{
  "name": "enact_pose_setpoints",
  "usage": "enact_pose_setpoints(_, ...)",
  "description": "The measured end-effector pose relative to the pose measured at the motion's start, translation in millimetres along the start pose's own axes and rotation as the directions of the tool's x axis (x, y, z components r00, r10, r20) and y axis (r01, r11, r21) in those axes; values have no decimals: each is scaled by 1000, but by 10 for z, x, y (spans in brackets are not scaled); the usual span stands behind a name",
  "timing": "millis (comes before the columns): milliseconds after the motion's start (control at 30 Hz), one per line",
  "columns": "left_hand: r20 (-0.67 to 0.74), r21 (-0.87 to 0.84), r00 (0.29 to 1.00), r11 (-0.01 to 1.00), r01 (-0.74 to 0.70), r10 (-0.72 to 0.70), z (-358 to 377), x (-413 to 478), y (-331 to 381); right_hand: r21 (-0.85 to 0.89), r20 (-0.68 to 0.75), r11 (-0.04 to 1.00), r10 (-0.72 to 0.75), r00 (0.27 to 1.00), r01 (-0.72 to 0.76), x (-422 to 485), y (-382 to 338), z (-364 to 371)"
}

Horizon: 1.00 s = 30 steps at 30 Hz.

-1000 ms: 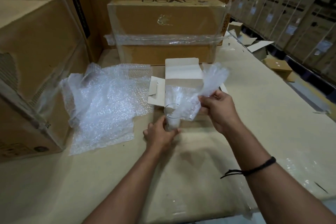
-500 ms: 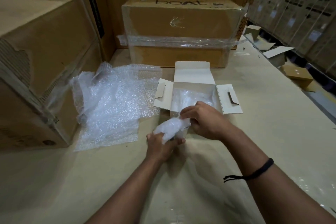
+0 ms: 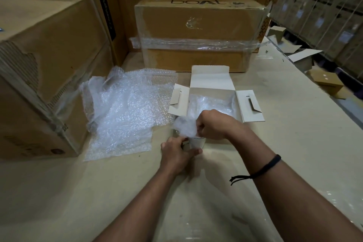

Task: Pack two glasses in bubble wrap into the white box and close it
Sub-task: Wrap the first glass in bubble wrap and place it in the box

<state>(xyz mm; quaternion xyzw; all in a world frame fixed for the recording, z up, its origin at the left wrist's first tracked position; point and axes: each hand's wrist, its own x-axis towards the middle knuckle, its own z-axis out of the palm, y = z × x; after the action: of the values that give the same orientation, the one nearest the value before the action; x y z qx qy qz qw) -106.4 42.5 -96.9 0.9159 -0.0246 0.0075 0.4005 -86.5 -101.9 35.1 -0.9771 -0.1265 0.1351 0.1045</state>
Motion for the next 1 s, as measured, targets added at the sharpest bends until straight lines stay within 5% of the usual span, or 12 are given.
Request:
enact_pose_setpoints(167, 10, -28, 1000, 1000, -4, 5, 12, 9, -24, -5, -287, 999, 30, 957, -33, 2, -102, 167)
enact_pose_setpoints(300, 20, 16, 999, 999, 28, -29, 30, 38, -40, 335, -376, 923, -54, 925, 191, -127, 129, 104)
enact_pose_setpoints(400, 22, 5, 999, 999, 33, -33, 30, 49, -41, 181, -497, 890, -286, 820, 419, -244, 177, 106)
enact_pose_setpoints(500, 7, 2, 999, 999, 38, -38, 46, 45, -54, -47, -367, 910, -398, 841, 411, -233, 149, 221)
enact_pose_setpoints(633, 7, -47, 1000, 999, -7, 7, 44, 47, -50, -146, -143, 975, -191, 971, 171, -194, 210, 243)
enact_pose_setpoints(800, 4, -45, 999, 998, -35, 35, 13, 33, -15, -191, 95, 975, -99, 991, 115, -121, 29, 195)
enact_pose_setpoints(900, -4, -68, 999, 997, -48, 48, 3, 25, -11, -247, 65, 960, -115, 991, 128, -96, -1, 162)
enact_pose_setpoints(1000, -8, -54, 999, 997, -51, 50, -2, 23, -15, -114, -88, 988, -112, 990, 102, -192, 82, 171)
